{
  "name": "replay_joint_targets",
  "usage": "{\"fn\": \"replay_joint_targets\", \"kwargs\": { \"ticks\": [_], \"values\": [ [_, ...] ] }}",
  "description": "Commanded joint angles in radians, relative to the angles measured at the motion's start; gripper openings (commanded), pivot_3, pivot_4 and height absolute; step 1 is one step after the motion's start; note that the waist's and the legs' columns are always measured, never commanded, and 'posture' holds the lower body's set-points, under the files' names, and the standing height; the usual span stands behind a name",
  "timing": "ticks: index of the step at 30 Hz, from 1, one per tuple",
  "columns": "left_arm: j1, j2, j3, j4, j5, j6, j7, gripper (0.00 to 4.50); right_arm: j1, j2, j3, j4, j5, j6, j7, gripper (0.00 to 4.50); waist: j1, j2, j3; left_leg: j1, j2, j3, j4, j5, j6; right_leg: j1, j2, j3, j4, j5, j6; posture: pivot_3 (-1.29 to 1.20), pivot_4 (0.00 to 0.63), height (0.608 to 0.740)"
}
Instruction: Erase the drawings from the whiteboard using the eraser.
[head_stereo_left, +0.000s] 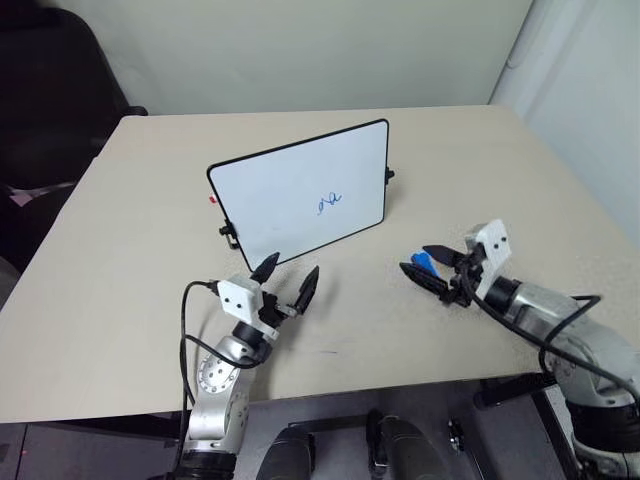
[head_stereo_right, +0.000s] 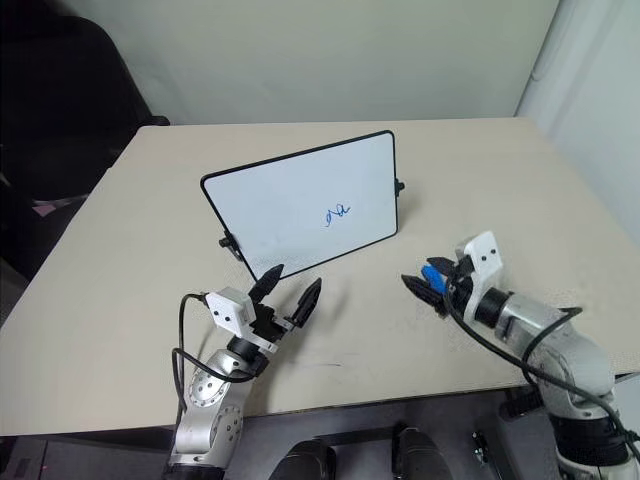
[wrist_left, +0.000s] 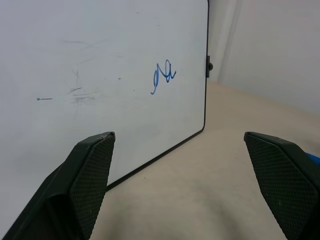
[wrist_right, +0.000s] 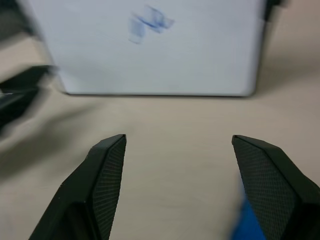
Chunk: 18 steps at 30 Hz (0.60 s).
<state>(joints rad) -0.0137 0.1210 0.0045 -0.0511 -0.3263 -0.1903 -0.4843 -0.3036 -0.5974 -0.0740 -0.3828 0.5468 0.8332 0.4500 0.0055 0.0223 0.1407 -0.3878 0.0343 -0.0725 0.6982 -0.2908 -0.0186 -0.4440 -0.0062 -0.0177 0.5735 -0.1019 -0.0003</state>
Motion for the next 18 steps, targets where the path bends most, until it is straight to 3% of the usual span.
{"fn": "replay_joint_targets", "kwargs": {
  "ticks": [1, 5, 18],
  "values": [
    [-0.005, -0.011, -0.009, -0.011, -0.007, -0.018, -0.014, 4.5, -0.086, -0.044, 0.031, 0.029, -0.038, 0.132, -0.042, 3.56, 0.0, 0.0, 0.0, 0.0, 0.0, 0.0, 0.0, 0.0, 0.0, 0.0, 0.0, 0.0, 0.0, 0.0, 0.0, 0.0, 0.15, 0.737],
    [-0.008, -0.023, -0.013, -0.008, 0.005, -0.03, -0.011, 4.5, -0.168, -0.056, 0.041, 0.111, -0.049, 0.286, -0.062, 3.56, 0.001, 0.0, 0.0, 0.0, 0.0, 0.0, -0.001, -0.001, 0.001, 0.0, 0.0, 0.0, 0.0, 0.0, 0.001, 0.0, 0.15, 0.737],
    [0.008, -0.043, -0.022, -0.022, 0.003, -0.032, -0.007, 4.5, -0.23, -0.04, 0.053, 0.169, -0.039, 0.419, -0.021, 3.56, 0.005, 0.0, 0.0, -0.001, -0.003, 0.002, 0.0, -0.003, 0.004, -0.001, 0.0, 0.003, 0.0, -0.005, 0.006, 0.0, 0.15, 0.737]
  ]
}}
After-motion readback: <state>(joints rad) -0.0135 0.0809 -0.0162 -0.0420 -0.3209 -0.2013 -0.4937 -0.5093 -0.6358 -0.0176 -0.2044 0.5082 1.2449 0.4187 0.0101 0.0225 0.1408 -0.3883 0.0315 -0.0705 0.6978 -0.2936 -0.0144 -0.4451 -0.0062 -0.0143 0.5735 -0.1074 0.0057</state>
